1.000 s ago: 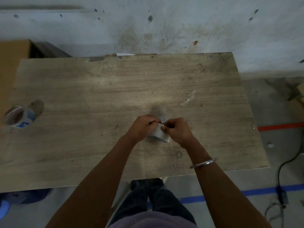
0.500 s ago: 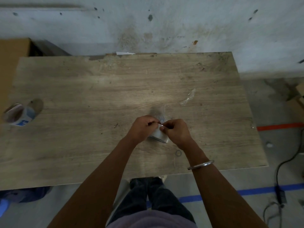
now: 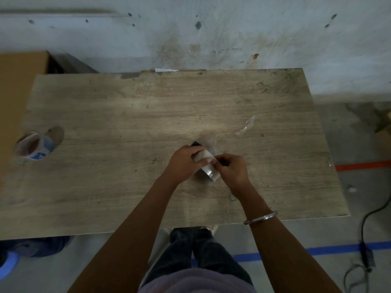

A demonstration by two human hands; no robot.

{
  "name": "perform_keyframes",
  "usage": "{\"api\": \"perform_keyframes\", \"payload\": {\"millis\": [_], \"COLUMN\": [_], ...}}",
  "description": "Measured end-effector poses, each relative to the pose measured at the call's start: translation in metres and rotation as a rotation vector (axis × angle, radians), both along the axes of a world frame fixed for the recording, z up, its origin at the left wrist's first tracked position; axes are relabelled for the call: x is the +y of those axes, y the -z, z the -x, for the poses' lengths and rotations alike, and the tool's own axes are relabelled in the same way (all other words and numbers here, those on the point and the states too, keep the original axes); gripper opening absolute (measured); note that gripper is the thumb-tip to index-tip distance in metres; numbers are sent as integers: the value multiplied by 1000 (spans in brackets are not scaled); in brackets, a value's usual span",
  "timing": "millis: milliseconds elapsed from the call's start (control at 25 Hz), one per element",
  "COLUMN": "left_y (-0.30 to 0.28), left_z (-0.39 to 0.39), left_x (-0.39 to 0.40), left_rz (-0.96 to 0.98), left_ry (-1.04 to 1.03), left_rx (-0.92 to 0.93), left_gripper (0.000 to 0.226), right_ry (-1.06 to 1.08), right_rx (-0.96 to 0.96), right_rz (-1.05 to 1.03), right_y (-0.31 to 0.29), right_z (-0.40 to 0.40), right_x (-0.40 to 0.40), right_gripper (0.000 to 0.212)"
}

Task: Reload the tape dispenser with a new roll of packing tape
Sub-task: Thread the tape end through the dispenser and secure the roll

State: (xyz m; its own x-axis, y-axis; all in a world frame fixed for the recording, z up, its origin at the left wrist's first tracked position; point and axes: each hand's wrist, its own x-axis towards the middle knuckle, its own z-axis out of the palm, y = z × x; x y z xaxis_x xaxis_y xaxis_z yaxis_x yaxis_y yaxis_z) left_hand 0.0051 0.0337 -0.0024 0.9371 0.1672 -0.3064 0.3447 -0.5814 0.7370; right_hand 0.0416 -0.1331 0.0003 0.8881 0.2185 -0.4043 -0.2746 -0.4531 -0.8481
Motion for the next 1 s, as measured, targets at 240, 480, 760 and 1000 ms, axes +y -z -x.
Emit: {"api": "perform_keyframes", "payload": {"millis": [240, 480, 760, 1000], "left_y": [4, -3, 8, 19], "left_z": [-2, -11, -8, -3], "left_x": [-8, 5, 3, -6], "left_rz": [-46, -90, -31, -83], "left_ry": [-43, 147, 79, -17], "left_rx": [-4, -23, -118, -141], "left_gripper": [43, 35, 26, 43], "right_ry": [-123, -151, -128, -130], "right_rx": [160, 86, 88, 86], "right_rz": [10, 106, 101, 77], "right_y": [-8, -6, -5, -6], "right_z": [-10, -13, -14, -13], "right_x": [-1, 0, 0, 0], "right_gripper": [14, 14, 17, 15]}}
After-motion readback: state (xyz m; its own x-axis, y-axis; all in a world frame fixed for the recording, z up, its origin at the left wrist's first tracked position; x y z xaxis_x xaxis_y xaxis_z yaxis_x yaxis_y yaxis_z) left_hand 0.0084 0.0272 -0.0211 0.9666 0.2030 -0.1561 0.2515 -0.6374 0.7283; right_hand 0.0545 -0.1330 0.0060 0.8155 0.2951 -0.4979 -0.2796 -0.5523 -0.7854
